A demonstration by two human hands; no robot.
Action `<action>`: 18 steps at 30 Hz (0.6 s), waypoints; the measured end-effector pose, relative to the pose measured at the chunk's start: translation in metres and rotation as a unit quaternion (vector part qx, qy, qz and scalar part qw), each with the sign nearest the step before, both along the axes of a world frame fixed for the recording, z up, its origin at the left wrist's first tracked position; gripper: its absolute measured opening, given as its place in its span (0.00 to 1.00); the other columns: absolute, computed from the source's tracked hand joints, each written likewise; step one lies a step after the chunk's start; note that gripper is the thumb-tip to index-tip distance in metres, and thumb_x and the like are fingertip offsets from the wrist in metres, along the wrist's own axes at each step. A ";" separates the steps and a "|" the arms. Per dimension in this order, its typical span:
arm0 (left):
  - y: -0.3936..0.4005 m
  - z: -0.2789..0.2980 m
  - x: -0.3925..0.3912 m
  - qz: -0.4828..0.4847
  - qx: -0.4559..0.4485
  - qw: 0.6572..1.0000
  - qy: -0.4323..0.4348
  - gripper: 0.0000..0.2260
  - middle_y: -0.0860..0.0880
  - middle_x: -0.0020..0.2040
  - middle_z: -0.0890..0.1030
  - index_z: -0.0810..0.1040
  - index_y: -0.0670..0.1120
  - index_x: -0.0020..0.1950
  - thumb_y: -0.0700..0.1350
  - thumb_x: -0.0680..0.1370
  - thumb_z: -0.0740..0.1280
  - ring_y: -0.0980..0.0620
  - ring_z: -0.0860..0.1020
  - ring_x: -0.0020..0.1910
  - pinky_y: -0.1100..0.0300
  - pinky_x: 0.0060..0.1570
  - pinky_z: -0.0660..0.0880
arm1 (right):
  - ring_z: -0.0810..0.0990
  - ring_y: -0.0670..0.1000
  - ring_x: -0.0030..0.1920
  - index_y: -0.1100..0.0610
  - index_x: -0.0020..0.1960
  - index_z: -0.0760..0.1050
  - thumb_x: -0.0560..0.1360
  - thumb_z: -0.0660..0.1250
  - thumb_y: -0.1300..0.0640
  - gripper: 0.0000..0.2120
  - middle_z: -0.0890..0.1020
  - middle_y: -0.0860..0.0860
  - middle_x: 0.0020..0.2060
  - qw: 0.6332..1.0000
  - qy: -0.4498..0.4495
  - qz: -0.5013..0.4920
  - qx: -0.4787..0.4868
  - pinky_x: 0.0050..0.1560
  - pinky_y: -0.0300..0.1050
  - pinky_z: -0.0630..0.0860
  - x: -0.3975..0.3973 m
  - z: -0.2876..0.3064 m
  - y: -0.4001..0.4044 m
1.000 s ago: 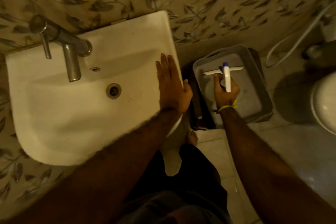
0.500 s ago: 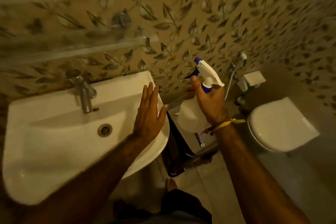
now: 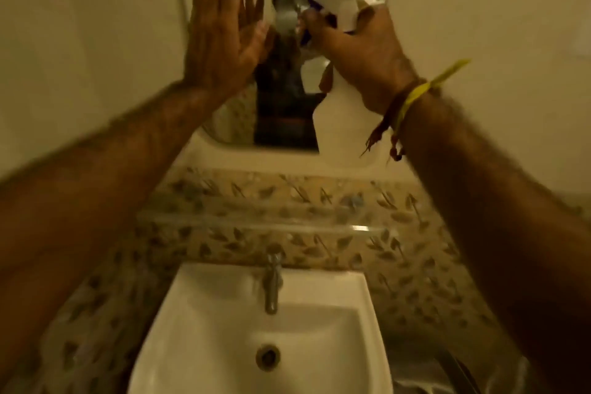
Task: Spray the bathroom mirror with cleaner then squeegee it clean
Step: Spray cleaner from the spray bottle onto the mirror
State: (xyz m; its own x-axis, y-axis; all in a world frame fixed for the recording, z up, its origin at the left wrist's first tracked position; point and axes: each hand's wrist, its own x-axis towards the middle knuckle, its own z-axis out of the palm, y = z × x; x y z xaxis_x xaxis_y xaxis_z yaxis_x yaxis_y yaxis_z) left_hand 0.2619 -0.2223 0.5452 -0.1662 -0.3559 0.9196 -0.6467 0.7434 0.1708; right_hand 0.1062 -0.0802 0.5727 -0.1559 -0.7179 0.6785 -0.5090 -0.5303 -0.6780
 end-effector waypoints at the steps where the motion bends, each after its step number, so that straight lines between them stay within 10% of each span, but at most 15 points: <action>1: -0.011 0.027 0.013 0.019 0.021 1.000 -0.002 0.31 0.41 0.83 0.52 0.57 0.45 0.82 0.56 0.83 0.59 0.40 0.49 0.82 0.42 0.80 0.53 | 0.84 0.54 0.49 0.59 0.74 0.65 0.79 0.68 0.55 0.26 0.81 0.57 0.55 1.000 0.001 0.001 -0.005 0.43 0.51 0.85 0.012 0.023 -0.008; 8: -0.070 0.152 0.071 0.088 0.179 0.979 0.030 0.36 0.45 0.84 0.45 0.48 0.46 0.83 0.59 0.83 0.61 0.43 0.43 0.82 0.44 0.80 0.48 | 0.85 0.62 0.47 0.59 0.70 0.70 0.78 0.69 0.54 0.23 0.83 0.60 0.52 0.998 0.051 0.013 -0.023 0.44 0.61 0.84 0.061 0.143 -0.035; 13: -0.100 0.144 0.071 0.050 0.266 0.963 0.003 0.32 0.42 0.78 0.62 0.60 0.45 0.79 0.61 0.81 0.61 0.38 0.63 0.76 0.38 0.74 0.65 | 0.86 0.61 0.45 0.59 0.66 0.73 0.77 0.70 0.54 0.20 0.85 0.56 0.46 0.995 0.090 -0.034 0.001 0.39 0.58 0.85 0.054 0.153 -0.048; 18: -0.118 0.115 0.056 0.076 0.270 0.960 -0.021 0.45 0.50 0.81 0.32 0.37 0.49 0.82 0.68 0.79 0.59 0.45 0.34 0.81 0.40 0.78 0.46 | 0.83 0.44 0.31 0.59 0.62 0.74 0.77 0.70 0.54 0.17 0.82 0.52 0.41 0.995 0.052 -0.083 0.002 0.22 0.33 0.75 0.020 0.150 -0.063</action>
